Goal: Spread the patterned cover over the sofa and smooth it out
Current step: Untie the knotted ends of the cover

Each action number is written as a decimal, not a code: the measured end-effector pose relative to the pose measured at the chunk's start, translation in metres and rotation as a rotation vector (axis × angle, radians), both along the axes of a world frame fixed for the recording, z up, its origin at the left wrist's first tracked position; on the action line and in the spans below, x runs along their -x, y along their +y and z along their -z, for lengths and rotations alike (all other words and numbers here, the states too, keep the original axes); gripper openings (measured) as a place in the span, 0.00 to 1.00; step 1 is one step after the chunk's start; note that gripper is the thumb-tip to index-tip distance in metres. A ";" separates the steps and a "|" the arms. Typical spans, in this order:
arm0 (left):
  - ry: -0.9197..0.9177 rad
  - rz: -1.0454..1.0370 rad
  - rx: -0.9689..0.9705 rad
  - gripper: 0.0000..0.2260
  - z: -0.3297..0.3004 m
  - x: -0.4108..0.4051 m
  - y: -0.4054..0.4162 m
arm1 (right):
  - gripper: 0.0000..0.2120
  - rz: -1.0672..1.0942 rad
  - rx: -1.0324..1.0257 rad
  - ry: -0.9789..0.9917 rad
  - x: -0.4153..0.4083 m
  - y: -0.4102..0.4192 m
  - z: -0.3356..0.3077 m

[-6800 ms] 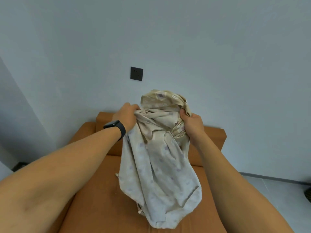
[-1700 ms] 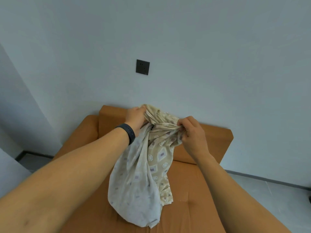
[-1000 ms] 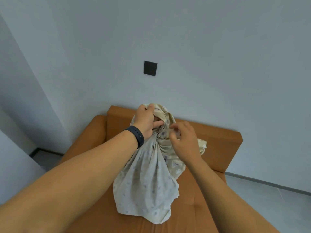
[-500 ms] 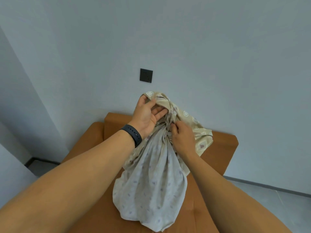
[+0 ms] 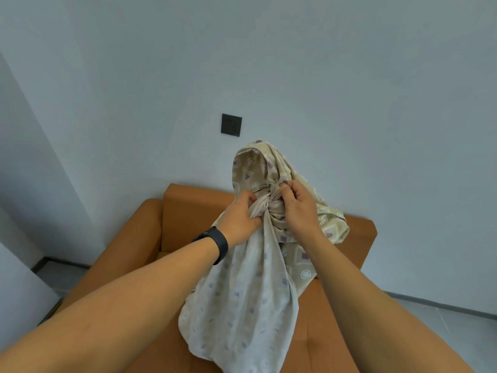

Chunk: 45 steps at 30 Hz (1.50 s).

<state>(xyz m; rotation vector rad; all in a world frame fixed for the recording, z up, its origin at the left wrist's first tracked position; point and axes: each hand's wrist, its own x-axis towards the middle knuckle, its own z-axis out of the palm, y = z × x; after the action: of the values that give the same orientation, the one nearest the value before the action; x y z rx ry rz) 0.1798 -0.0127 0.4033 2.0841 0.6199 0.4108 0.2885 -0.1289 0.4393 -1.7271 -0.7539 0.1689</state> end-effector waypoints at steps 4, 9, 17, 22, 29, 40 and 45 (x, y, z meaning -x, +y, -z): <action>0.113 0.032 -0.198 0.07 -0.002 -0.001 0.012 | 0.16 0.030 0.017 0.021 -0.007 -0.004 0.002; 0.220 -0.074 -0.298 0.08 0.004 0.002 0.037 | 0.18 0.133 0.046 0.088 -0.026 -0.010 0.005; 0.390 -0.299 -0.338 0.04 0.029 0.016 0.075 | 0.16 0.249 0.008 0.234 -0.047 -0.021 0.007; 0.515 -0.445 -0.306 0.05 0.040 0.047 0.123 | 0.15 0.452 -0.106 0.363 -0.078 -0.038 0.007; 0.691 -0.189 -0.292 0.05 0.043 0.019 0.102 | 0.14 0.186 0.065 0.185 -0.059 -0.010 0.008; -0.031 0.122 0.425 0.15 0.034 -0.049 0.002 | 0.12 -0.125 0.018 0.347 -0.035 -0.013 0.012; -0.132 0.122 0.383 0.08 0.021 -0.054 -0.008 | 0.12 -0.173 -0.016 0.430 -0.033 -0.022 0.002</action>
<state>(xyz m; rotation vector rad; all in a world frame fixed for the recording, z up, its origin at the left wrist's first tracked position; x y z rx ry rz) 0.2336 -0.0203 0.3819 1.7041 0.4499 0.3273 0.3220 -0.1506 0.4370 -1.5359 -0.5802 0.6294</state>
